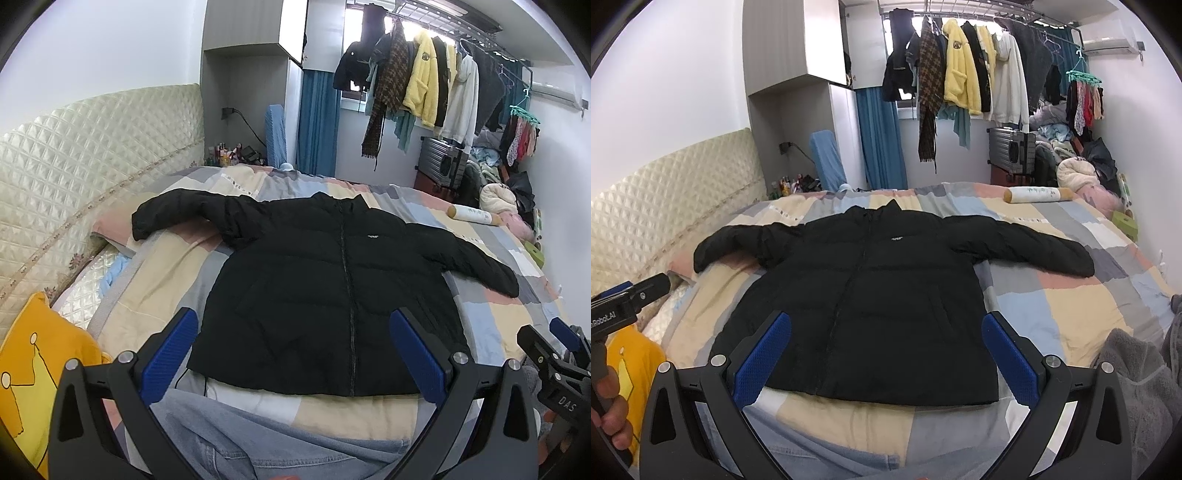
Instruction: Fold large clothes
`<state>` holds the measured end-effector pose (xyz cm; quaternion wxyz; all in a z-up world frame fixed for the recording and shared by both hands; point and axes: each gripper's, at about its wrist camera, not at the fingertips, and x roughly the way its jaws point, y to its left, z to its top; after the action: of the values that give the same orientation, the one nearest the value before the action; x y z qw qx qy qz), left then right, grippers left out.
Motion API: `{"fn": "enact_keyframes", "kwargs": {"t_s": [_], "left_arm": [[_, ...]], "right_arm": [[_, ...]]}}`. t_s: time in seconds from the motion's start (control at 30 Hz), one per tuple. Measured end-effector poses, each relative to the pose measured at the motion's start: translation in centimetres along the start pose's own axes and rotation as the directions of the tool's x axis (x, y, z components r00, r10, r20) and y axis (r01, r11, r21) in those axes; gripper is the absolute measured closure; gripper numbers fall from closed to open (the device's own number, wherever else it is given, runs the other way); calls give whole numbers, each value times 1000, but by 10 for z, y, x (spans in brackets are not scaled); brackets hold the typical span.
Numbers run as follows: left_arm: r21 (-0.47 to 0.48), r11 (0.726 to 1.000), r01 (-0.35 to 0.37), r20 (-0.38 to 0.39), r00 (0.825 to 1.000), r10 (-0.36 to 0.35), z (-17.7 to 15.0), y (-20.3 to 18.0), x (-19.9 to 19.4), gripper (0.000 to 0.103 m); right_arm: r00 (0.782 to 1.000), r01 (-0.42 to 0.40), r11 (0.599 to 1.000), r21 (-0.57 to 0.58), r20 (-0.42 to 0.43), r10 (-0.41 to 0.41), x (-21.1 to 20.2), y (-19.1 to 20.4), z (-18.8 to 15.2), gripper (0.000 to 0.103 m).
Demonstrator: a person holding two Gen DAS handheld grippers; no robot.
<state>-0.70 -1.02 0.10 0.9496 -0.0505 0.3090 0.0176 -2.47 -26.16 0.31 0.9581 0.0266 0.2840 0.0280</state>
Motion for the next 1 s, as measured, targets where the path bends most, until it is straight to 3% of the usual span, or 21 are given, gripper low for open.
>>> {"fn": "enact_keyframes", "kwargs": {"t_s": [1.0], "left_arm": [[-9, 1000, 26, -26, 999, -27, 4, 0, 3, 0]], "right_arm": [[1000, 13, 1000, -5, -11, -13, 0, -5, -6, 0]]}}
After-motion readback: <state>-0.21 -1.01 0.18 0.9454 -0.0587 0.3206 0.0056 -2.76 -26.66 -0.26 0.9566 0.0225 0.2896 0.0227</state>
